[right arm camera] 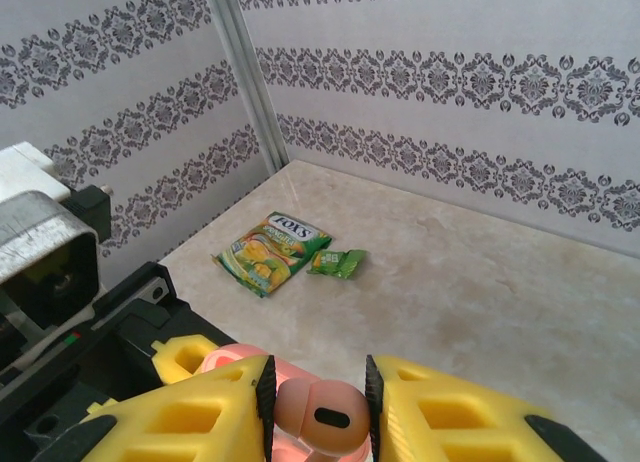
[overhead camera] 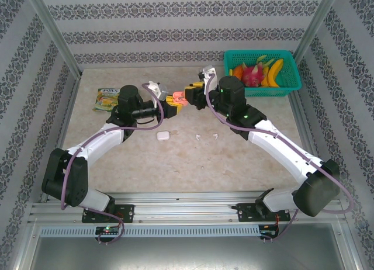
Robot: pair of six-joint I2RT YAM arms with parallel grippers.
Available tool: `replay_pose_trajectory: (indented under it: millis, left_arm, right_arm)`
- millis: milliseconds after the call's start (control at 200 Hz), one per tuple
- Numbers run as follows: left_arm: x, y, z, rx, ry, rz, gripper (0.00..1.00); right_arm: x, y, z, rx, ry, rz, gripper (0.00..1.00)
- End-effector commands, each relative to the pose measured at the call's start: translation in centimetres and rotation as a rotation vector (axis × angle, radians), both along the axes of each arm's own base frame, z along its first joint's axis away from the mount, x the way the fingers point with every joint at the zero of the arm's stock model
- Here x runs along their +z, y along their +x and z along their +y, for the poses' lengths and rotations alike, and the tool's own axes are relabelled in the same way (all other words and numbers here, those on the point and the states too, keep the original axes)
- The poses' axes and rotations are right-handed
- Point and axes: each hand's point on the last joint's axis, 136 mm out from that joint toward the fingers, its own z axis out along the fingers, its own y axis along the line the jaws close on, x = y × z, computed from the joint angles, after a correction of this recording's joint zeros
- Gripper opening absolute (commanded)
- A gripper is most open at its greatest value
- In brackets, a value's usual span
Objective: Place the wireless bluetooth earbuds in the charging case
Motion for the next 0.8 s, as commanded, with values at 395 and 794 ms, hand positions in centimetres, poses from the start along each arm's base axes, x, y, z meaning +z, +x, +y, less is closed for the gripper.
replay_pose_trajectory:
  millis: [395,794]
  left_arm:
    - [1.7,-0.9,-0.8,-0.066,-0.007,-0.031,0.00]
    - [2.6,-1.0,-0.8,-0.064,-0.029,-0.043,0.00]
  right_arm:
    - [-1.0,0.1,0.2,0.025,-0.013,-0.048,0.31]
    - [-1.7,0.4,0.1,0.017,-0.020,-0.034,0.31]
